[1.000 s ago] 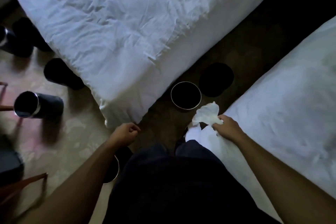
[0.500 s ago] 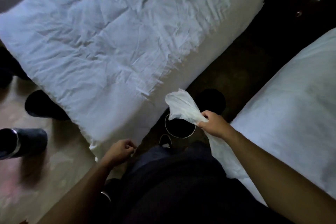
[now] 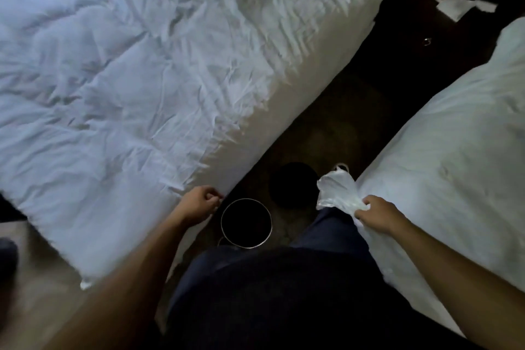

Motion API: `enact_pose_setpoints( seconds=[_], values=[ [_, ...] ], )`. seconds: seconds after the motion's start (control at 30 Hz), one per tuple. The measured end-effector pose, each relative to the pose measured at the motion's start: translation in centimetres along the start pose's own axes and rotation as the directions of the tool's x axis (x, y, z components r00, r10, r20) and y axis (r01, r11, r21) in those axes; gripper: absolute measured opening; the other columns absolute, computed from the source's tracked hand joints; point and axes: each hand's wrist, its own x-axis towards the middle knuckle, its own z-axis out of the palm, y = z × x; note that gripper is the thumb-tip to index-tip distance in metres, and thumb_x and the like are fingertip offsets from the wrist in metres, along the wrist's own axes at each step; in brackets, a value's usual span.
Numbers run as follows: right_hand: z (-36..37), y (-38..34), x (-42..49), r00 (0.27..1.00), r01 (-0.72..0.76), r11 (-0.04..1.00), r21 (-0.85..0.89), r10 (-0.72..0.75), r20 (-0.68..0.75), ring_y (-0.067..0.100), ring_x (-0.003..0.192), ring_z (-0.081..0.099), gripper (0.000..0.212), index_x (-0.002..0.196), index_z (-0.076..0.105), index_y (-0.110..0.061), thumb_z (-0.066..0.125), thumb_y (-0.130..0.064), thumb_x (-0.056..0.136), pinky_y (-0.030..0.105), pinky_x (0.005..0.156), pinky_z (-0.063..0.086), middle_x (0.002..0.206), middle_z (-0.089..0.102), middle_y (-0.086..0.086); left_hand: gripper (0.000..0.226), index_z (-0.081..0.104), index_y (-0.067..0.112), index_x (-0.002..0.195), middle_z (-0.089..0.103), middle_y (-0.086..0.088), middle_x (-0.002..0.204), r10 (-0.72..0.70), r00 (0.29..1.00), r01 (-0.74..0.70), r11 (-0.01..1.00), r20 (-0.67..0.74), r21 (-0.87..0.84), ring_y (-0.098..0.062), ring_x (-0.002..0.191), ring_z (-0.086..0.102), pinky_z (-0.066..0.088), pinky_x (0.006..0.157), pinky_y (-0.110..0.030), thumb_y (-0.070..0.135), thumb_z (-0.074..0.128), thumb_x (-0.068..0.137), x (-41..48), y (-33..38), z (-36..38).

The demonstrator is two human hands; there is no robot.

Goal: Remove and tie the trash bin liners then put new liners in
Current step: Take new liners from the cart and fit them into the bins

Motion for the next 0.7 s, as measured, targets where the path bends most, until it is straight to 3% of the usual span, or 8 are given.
enact_pose_setpoints(
  seconds=[0.1,0.2,0.37,0.5,0.6,0.7],
  values=[
    [-4.5,0.0,5.7,0.992,0.119,0.989,-0.086,-0.115,0.050,0.022,0.092,0.053,0.026,0.115,0.055,-0.018,0.062,-0.029,0.093,0.034,0.078,0.043,0.106,0.057,0.004,0.015,0.070,0.028,0.081,0.074,0.000,0.081,-0.092,0.992,0.087,0.994,-0.082,-0.060,-0.023,0.077,0.072,0.059,0.070,-0.038,0.033,0.057,0.077,2.0,3.1,2.4],
    [-9.0,-1.3,11.2,0.947,0.282,0.944,-0.174,-0.245,0.207,0.019,0.092,0.058,0.024,0.112,0.059,-0.020,0.065,-0.032,0.092,0.035,0.078,0.047,0.109,0.064,0.003,0.015,0.072,0.028,0.091,0.072,0.002,0.090,-0.198,0.975,0.193,0.979,-0.099,-0.060,-0.018,0.083,0.065,0.047,0.074,-0.027,0.020,0.059,0.090,2.1,6.6,6.1],
    [-13.4,-4.5,17.8,0.825,0.478,0.836,-0.268,-0.323,0.464,0.021,0.104,0.061,0.031,0.118,0.067,-0.018,0.066,-0.034,0.091,0.036,0.089,0.050,0.116,0.065,0.004,0.018,0.069,0.029,0.097,0.072,0.006,0.090,-0.384,0.918,0.353,0.904,-0.096,-0.241,-0.013,0.087,0.067,0.050,0.081,-0.025,0.015,0.057,0.094,1.0,11.5,13.9],
    [-12.5,-6.3,20.3,0.756,0.549,0.783,-0.291,-0.318,0.572,0.022,0.097,0.061,0.025,0.111,0.066,-0.016,0.065,-0.034,0.093,0.035,0.082,0.047,0.112,0.066,0.007,0.020,0.069,0.029,0.099,0.073,0.008,0.092,-0.407,0.905,0.324,0.848,-0.123,-0.420,-0.003,0.082,0.065,0.050,0.081,-0.024,0.013,0.057,0.096,0.7,15.3,19.5],
    [-9.6,-7.0,22.0,0.741,0.545,0.787,-0.290,-0.292,0.604,0.027,0.101,0.063,0.028,0.112,0.066,-0.010,0.063,-0.031,0.094,0.035,0.079,0.047,0.112,0.065,0.011,0.021,0.067,0.034,0.098,0.072,0.011,0.091,-0.400,0.910,0.307,0.826,-0.110,-0.472,0.000,0.084,0.065,0.046,0.076,-0.020,0.015,0.057,0.095,1.9,16.1,23.2],
    [-5.5,-6.9,24.2,0.749,0.522,0.805,-0.280,-0.276,0.603,0.026,0.095,0.064,0.030,0.113,0.067,-0.007,0.062,-0.029,0.094,0.034,0.074,0.046,0.109,0.066,0.013,0.021,0.068,0.033,0.098,0.073,0.009,0.090,-0.400,0.907,0.280,0.805,-0.130,-0.524,-0.003,0.085,0.067,0.053,0.079,-0.024,0.016,0.056,0.093,4.3,15.5,26.2]
  ],
)
